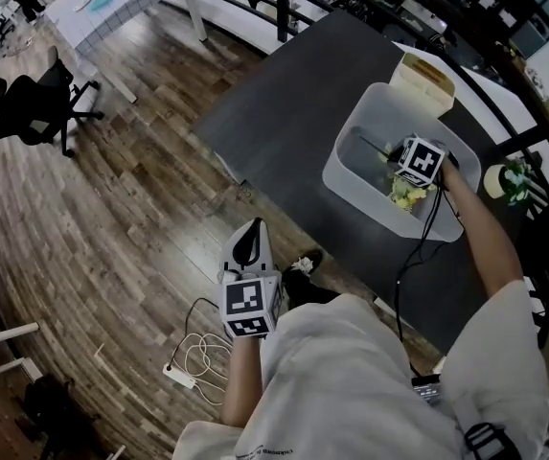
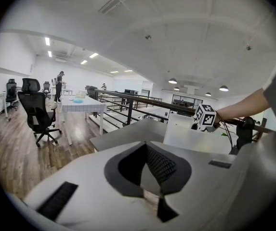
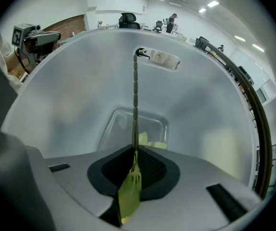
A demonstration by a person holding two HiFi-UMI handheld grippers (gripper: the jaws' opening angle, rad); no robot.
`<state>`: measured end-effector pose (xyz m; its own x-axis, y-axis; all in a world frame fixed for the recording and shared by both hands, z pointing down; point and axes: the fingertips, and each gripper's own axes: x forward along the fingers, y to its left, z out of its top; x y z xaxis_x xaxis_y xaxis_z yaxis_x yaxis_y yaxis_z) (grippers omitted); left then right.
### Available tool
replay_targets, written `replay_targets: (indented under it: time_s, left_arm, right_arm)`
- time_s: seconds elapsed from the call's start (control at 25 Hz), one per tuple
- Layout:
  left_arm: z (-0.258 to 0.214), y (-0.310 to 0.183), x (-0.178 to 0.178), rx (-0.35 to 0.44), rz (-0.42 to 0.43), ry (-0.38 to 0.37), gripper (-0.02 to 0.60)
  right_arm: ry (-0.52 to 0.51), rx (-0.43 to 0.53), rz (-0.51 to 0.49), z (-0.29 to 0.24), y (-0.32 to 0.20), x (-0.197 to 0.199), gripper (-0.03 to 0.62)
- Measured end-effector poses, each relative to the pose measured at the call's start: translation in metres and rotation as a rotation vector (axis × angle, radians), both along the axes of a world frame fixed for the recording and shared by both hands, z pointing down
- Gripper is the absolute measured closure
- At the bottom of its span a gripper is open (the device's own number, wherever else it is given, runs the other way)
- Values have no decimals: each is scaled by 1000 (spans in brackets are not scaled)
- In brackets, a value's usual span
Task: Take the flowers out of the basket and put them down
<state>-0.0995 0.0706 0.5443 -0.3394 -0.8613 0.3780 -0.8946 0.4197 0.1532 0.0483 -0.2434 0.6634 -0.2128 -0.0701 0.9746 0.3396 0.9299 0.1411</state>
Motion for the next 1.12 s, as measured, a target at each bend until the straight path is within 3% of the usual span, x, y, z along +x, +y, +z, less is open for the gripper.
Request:
replay_targets:
  time_s: [0.4, 0.56, 0.84, 1.0, 1.12]
  left_arm:
    - [-3, 23, 42, 23, 26, -5, 558]
    - [-5, 42, 65, 29, 20, 12, 558]
    - [-16, 70, 97, 53, 9, -24, 558]
    - [-17, 85, 116, 65, 15, -29, 558]
    - [-12, 92, 131, 77, 13, -26, 558]
  right_arm:
    - [-255, 30, 136, -66, 8, 5, 536]
    - [-422, 96, 176, -109, 14, 13, 536]
    - [-695, 133, 274, -179, 19, 35, 536]
    - [-831, 140, 291, -217, 27, 53, 536]
    - [-928, 205, 263, -251, 38, 70, 536]
